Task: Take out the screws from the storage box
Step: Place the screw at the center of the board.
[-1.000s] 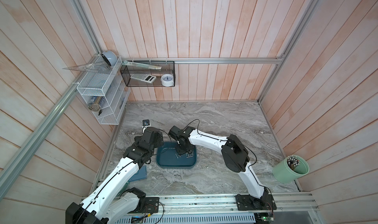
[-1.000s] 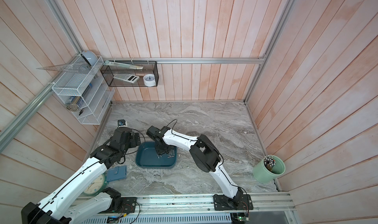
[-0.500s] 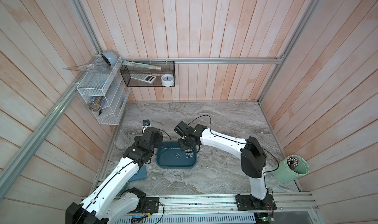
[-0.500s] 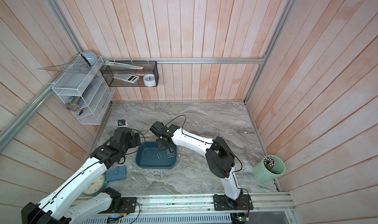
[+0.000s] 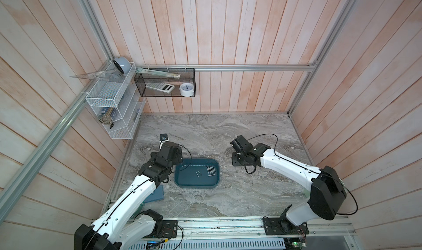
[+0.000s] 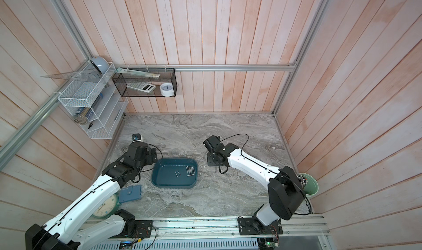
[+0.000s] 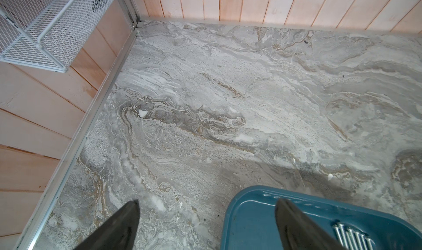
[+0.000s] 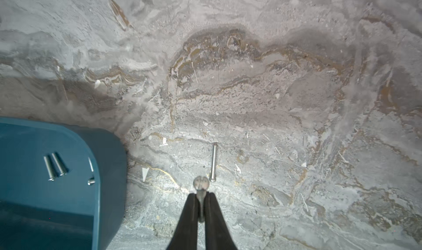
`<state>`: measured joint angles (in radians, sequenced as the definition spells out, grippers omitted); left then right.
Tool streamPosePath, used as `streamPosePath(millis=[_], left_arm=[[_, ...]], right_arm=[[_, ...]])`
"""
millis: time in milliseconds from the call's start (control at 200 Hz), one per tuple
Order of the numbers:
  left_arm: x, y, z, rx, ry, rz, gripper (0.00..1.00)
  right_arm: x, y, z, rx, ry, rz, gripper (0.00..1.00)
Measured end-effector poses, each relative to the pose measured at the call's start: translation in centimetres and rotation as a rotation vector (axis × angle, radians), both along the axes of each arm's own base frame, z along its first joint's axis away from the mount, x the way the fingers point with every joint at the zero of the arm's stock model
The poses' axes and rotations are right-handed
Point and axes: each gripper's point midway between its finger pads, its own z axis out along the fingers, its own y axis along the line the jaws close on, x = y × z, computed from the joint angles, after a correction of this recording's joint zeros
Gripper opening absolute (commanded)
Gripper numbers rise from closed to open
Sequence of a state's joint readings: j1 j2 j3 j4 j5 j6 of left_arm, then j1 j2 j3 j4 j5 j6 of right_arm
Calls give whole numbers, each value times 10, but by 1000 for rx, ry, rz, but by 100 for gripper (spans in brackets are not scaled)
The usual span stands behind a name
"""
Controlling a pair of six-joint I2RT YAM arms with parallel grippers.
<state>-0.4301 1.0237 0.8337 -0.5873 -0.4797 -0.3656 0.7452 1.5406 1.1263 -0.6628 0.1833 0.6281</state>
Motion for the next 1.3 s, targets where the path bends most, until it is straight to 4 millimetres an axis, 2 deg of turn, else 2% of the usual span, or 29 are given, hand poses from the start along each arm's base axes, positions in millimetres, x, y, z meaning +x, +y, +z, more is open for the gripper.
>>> streamPosePath(millis=[100, 225, 320, 405, 485, 715, 940, 1300], left_arm=[[0, 0, -1, 2, 4, 0, 98], [0, 0, -1, 3, 5, 0, 98], [0, 0, -2, 4, 7, 0, 98], [0, 0, -2, 7, 9, -2, 98], [0, 0, -2, 7, 10, -2, 98], [1, 0, -5, 11, 18, -3, 98], [1, 0, -5, 12, 19, -3, 98], [1, 0, -6, 15, 23, -4, 98]], right_arm=[[2, 4, -6, -4, 15, 4, 8], [10, 19, -21, -33, 82, 43, 7], [14, 29, -41, -57, 134, 68, 7], [9, 27, -60, -90, 185, 79, 8], [6, 27, -71, -102, 215, 82, 8], [4, 27, -75, -107, 227, 84, 10], [-2, 21, -88, -134, 257, 82, 11], [-3, 20, -93, -143, 269, 82, 22]])
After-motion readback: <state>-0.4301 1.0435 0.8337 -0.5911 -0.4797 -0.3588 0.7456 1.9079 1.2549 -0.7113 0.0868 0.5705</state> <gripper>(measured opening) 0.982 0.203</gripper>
